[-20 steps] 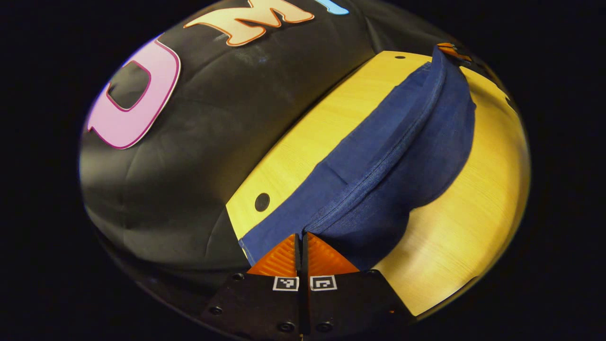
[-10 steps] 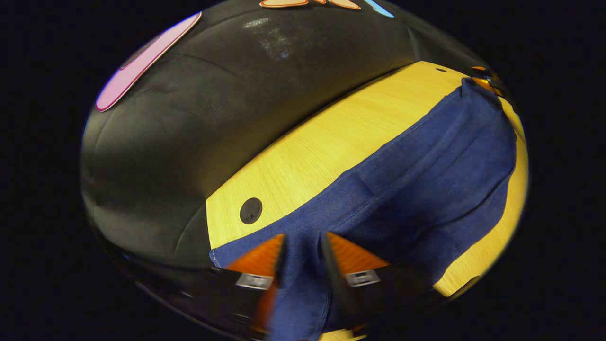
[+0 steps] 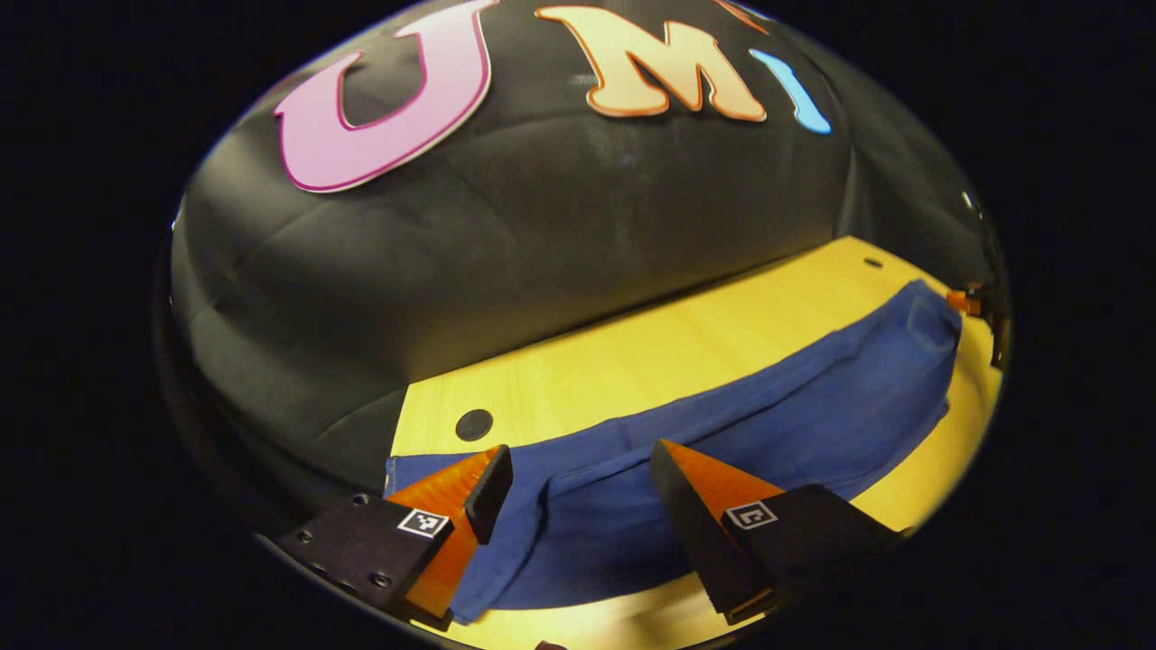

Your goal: Grasp the waist and the cuffs of the jeans and fold them to make the two legs overlap; first hold the waist and fold one-third of the jeans toward the cuffs, then hold the cuffs and fold the remaining one-third in the same direction to finish folding.

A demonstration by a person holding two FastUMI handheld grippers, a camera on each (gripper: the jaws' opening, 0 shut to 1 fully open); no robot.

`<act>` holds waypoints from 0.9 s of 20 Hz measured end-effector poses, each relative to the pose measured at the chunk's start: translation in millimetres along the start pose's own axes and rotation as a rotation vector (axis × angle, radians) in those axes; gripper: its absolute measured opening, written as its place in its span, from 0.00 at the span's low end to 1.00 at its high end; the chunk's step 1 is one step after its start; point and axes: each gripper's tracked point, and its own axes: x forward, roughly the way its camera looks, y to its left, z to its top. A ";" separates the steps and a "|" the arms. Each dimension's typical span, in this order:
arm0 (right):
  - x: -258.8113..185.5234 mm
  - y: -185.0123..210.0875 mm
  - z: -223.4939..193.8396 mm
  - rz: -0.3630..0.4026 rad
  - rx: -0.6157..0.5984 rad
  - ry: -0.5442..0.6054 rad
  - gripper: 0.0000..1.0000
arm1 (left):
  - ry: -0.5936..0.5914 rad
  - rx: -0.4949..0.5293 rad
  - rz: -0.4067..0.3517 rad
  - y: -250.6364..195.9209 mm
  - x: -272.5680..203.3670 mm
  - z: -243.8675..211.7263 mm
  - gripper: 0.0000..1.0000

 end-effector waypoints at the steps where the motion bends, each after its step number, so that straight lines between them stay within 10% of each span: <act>1: 8.1 -7.9 -6.7 -0.005 0.056 0.017 1.00 | -0.015 -0.033 -0.010 -8.5 -11.2 4.9 0.95; 9: 28.5 -28.0 -31.2 0.063 0.321 0.126 0.93 | -0.084 -0.198 0.013 -49.9 -91.0 25.5 0.95; 11: 34.7 -18.6 -24.4 0.098 0.355 0.131 0.31 | -0.075 -0.223 0.045 -46.7 -104.7 18.4 0.96; 14: 35.6 -38.6 -12.5 0.067 0.255 0.106 0.07 | -0.071 -0.247 0.068 -44.4 -119.8 11.2 0.95; 18: 28.5 -49.4 -3.2 0.005 0.178 0.101 0.10 | -0.064 -0.236 0.082 -36.1 -130.5 7.4 0.95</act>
